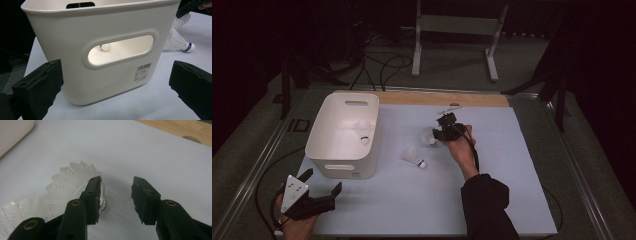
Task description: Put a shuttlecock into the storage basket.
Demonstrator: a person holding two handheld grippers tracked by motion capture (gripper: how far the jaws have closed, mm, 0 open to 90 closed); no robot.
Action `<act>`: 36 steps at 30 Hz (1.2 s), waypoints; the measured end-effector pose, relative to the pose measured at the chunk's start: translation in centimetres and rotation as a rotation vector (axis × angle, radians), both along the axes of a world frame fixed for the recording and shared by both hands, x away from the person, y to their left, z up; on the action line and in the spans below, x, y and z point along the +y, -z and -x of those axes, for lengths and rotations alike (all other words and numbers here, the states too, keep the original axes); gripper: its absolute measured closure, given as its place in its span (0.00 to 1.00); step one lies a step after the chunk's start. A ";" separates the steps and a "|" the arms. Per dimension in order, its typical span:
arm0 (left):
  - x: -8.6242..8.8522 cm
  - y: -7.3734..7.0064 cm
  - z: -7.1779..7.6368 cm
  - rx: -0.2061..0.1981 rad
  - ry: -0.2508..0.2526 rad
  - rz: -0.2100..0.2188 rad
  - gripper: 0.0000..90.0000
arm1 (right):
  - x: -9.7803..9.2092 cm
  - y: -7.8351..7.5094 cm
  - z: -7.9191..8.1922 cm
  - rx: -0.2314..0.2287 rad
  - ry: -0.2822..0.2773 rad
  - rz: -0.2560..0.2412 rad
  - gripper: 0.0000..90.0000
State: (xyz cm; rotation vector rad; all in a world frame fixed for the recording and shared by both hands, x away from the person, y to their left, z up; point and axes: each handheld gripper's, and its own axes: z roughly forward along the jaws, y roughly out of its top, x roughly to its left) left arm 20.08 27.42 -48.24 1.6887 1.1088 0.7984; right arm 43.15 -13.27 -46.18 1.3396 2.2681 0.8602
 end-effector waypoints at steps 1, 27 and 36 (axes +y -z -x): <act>0.0 0.0 0.0 0.000 0.000 0.000 0.00 | -0.1 0.0 0.0 0.001 0.002 -0.001 0.66; 0.0 0.0 0.0 0.000 0.000 -0.001 0.00 | -0.5 0.5 0.0 0.055 -0.038 -0.016 0.93; 0.0 0.0 0.0 -0.001 -0.002 -0.001 0.00 | -0.2 0.5 0.2 0.044 -0.056 -0.009 0.99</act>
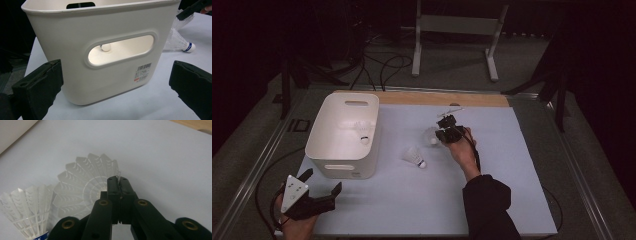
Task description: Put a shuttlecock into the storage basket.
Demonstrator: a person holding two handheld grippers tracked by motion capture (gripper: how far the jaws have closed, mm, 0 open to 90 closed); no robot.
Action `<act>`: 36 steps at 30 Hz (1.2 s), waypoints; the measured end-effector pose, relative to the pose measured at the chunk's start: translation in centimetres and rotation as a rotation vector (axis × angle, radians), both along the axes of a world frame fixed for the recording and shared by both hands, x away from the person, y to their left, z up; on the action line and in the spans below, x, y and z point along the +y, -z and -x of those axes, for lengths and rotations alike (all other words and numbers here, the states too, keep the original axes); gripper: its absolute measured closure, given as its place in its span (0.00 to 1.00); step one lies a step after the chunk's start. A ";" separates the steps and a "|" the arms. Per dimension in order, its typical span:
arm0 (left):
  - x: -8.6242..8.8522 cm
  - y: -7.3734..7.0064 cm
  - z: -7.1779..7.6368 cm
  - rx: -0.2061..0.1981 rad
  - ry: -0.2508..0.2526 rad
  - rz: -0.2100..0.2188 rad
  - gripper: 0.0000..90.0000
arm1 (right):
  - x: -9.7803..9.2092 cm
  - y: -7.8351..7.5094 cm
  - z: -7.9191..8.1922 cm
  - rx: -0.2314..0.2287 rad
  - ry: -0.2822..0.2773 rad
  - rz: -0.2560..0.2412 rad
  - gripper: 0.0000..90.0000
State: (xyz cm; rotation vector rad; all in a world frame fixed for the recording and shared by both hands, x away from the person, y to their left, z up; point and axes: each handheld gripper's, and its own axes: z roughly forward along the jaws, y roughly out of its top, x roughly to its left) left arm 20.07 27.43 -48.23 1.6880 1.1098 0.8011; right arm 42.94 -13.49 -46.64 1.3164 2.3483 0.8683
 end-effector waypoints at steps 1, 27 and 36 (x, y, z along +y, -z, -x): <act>0.0 0.0 0.0 0.000 0.000 0.000 0.00 | 0.0 0.0 0.0 -0.001 0.000 0.000 0.99; 0.0 0.0 0.0 -0.004 -0.001 0.002 0.00 | 0.2 -1.4 0.9 -0.039 -0.015 -0.026 0.99; 0.0 0.0 0.0 -0.003 0.000 0.002 0.00 | 0.1 -2.1 1.3 -0.058 -0.021 -0.032 0.99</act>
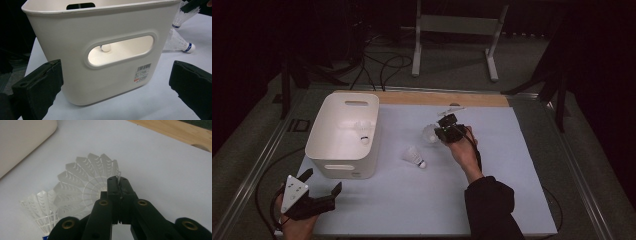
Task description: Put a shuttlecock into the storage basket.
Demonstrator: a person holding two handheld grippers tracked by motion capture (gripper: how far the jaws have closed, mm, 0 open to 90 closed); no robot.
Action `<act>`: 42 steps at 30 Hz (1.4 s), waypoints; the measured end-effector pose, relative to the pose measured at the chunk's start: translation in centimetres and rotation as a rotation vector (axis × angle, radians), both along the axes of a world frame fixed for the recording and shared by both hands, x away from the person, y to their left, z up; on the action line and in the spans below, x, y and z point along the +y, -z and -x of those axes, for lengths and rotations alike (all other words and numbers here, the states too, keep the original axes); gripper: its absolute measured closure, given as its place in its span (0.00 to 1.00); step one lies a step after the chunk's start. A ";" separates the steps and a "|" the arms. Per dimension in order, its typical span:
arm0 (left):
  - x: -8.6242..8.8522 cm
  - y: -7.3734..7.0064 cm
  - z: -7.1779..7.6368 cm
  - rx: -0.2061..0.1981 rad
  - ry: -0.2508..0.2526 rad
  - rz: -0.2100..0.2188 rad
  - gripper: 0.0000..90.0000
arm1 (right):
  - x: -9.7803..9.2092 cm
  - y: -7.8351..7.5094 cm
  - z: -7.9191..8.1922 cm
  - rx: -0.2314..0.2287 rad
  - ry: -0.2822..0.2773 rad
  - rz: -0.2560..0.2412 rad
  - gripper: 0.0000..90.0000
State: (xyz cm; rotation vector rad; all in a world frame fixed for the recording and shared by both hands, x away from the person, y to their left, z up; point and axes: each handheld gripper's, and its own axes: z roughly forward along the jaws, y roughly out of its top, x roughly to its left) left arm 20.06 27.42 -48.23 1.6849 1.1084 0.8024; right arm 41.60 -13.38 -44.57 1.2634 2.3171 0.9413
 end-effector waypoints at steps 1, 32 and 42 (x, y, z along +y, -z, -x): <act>0.0 0.0 0.0 0.000 -0.001 0.000 0.00 | 0.0 -0.1 0.1 -0.002 0.000 -0.002 0.99; 0.0 0.0 0.0 0.000 0.001 -0.002 0.00 | 0.0 -2.1 1.4 -0.050 -0.018 -0.040 0.99; 0.0 0.0 0.0 0.000 0.001 -0.002 0.00 | 0.2 -3.0 1.7 -0.069 -0.028 -0.045 0.99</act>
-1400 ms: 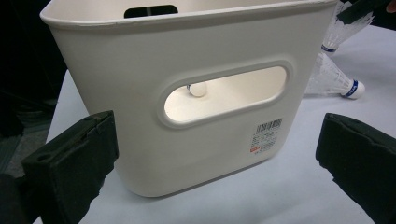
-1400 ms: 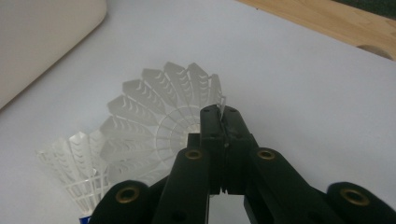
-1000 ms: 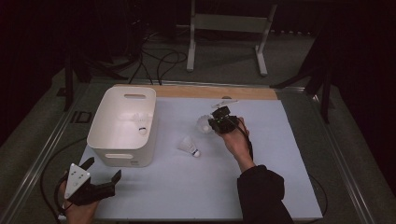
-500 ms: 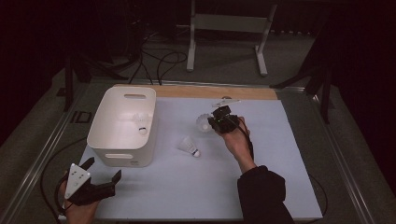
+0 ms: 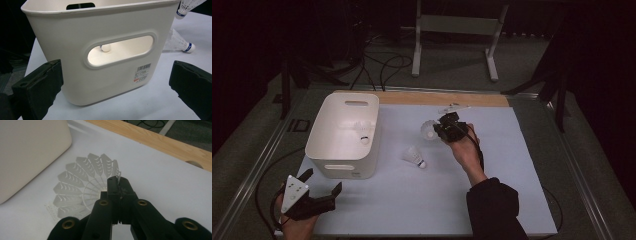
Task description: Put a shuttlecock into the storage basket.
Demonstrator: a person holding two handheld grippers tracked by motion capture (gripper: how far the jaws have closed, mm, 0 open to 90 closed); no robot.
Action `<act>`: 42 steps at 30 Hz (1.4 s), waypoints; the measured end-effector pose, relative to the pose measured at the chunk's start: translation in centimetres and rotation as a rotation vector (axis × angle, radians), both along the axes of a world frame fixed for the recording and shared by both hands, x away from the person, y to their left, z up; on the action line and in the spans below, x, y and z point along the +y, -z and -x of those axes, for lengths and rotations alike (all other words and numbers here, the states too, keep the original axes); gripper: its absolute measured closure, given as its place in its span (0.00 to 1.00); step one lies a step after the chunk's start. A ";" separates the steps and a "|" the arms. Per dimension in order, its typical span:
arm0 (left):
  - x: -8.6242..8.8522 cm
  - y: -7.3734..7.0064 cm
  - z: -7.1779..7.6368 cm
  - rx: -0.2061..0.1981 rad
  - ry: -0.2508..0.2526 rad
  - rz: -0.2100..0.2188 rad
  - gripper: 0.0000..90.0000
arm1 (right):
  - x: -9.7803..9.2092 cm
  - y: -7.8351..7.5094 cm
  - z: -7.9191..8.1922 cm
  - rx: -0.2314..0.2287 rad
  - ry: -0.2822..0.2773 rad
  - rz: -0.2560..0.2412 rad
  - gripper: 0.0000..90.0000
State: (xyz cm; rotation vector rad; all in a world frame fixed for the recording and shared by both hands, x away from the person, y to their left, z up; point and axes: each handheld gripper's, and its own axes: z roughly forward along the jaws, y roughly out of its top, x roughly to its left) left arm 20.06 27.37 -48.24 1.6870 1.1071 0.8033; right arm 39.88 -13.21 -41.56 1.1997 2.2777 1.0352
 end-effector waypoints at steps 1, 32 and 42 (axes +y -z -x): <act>0.0 0.0 0.0 0.000 0.000 0.001 0.00 | 0.0 -0.1 0.0 -0.004 -0.001 -0.003 0.99; 0.0 0.0 0.0 0.001 0.001 0.000 0.00 | 0.7 -1.8 0.8 -0.048 -0.028 -0.013 0.99; -0.1 0.0 0.0 0.002 0.001 -0.001 0.00 | 0.7 -2.5 1.0 -0.066 -0.031 -0.023 0.99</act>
